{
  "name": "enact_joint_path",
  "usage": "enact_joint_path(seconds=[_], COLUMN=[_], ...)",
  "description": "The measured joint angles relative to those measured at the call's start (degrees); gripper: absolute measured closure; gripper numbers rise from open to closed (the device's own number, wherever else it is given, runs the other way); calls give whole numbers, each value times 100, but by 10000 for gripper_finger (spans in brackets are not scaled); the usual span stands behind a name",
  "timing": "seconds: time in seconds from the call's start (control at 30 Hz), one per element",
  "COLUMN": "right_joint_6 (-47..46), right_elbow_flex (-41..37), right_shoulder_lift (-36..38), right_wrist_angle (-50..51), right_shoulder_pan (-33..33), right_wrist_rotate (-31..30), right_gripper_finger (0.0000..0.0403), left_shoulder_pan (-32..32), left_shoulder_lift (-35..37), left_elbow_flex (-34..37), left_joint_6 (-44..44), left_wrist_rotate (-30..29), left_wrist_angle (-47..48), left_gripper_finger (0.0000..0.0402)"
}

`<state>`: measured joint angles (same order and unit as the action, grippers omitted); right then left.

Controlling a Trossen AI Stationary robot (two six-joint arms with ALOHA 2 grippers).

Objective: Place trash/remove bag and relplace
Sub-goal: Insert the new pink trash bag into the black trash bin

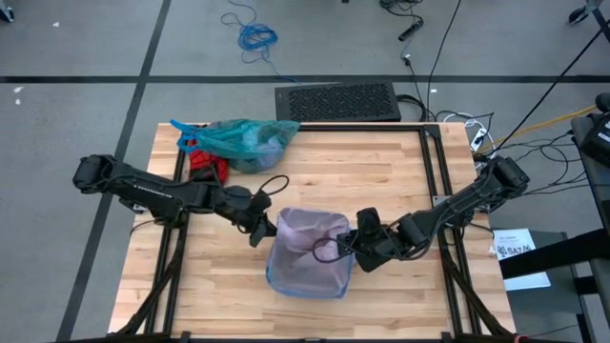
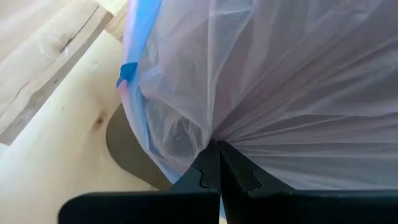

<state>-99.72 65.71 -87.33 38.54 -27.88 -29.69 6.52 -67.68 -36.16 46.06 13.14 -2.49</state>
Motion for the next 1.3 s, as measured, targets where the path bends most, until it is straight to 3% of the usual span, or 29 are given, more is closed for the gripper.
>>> enact_joint_path(seconds=[0.4,0.63,0.73,0.87,1.0,1.3], right_joint_6=[401,1170,2072,4230,6363,8710], right_elbow_flex=[-199,625,1141,1859,2545,3807], right_shoulder_lift=[241,801,984,1064,961,-132], right_wrist_angle=[135,1508,1908,1771,1303,1387], right_shoulder_pan=[114,-33,-40,106,591,1762], right_wrist_rotate=[262,263,250,514,1397,3477], right_gripper_finger=[403,403,403,403,403,403], left_shoulder_pan=[-7,-17,-22,-79,-219,-463], left_shoulder_lift=[-131,-121,-60,76,351,1322], left_elbow_flex=[7,7,7,7,7,2], left_joint_6=[-47,-47,-47,-46,-50,-185], left_wrist_rotate=[-109,-188,-289,-448,-618,-911], left_wrist_angle=[1,-21,-10,40,55,305], left_gripper_finger=[402,402,402,402,402,402])
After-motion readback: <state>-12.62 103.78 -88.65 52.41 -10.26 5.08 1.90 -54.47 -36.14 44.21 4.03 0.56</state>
